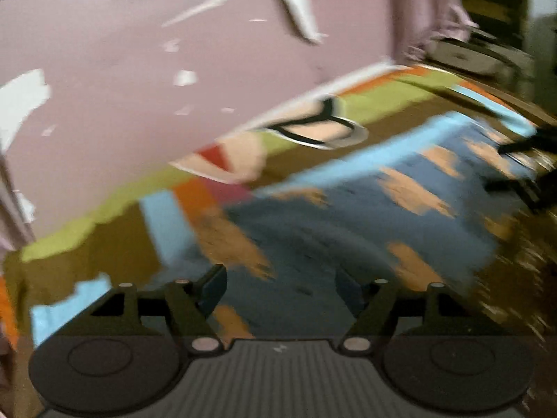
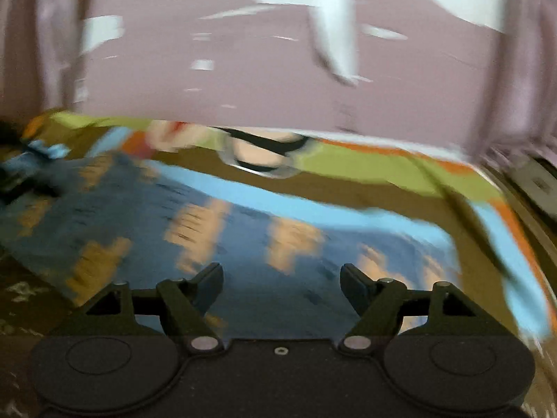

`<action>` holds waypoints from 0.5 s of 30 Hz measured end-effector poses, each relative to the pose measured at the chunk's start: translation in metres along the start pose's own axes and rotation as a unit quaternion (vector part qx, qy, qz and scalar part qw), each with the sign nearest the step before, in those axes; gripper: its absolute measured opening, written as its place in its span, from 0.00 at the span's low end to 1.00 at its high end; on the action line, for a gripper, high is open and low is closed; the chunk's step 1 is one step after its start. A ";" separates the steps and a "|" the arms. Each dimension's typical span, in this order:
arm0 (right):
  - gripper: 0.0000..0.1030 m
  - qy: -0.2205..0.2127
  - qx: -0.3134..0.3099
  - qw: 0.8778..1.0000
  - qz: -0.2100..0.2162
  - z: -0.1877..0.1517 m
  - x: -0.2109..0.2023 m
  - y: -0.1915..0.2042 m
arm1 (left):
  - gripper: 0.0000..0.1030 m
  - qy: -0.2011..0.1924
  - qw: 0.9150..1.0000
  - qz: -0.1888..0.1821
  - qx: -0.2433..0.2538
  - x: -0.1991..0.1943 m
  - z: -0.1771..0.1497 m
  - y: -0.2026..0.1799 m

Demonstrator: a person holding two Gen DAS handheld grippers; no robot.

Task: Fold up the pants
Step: 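Lift the waistband with both grippers and carry it over toward the hem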

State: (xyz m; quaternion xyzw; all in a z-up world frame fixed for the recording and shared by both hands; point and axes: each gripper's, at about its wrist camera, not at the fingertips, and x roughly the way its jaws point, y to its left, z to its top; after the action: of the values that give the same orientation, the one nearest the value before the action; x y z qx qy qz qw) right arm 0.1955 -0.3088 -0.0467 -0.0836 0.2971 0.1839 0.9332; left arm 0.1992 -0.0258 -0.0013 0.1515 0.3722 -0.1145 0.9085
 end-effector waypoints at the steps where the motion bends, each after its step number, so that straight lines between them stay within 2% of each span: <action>1: 0.75 -0.002 -0.015 1.000 0.021 0.010 0.008 0.007 | 0.74 -0.001 1.000 0.006 -0.007 0.006 0.007 0.010; 3: 0.76 0.008 -0.033 0.997 0.073 0.035 0.029 0.020 | 0.74 0.008 1.000 0.016 -0.015 0.022 0.020 0.029; 7: 0.76 0.017 -0.043 0.987 0.156 0.077 0.074 0.043 | 0.73 0.028 0.999 0.008 -0.020 0.050 0.037 0.056; 12: 0.75 0.038 -0.087 0.977 0.193 0.110 0.119 0.064 | 0.74 0.043 0.999 -0.001 -0.032 0.069 0.042 0.068; 15: 0.75 0.051 -0.107 0.972 0.201 0.118 0.137 0.072 | 0.80 0.043 0.998 -0.005 -0.035 0.075 0.041 0.070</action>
State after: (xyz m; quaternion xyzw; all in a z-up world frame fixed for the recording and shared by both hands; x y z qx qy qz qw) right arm 0.3322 -0.1715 -0.0347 -0.1313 0.3339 0.3939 0.8463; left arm 0.3002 0.0168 -0.0134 0.1229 0.4155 -0.0991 0.8958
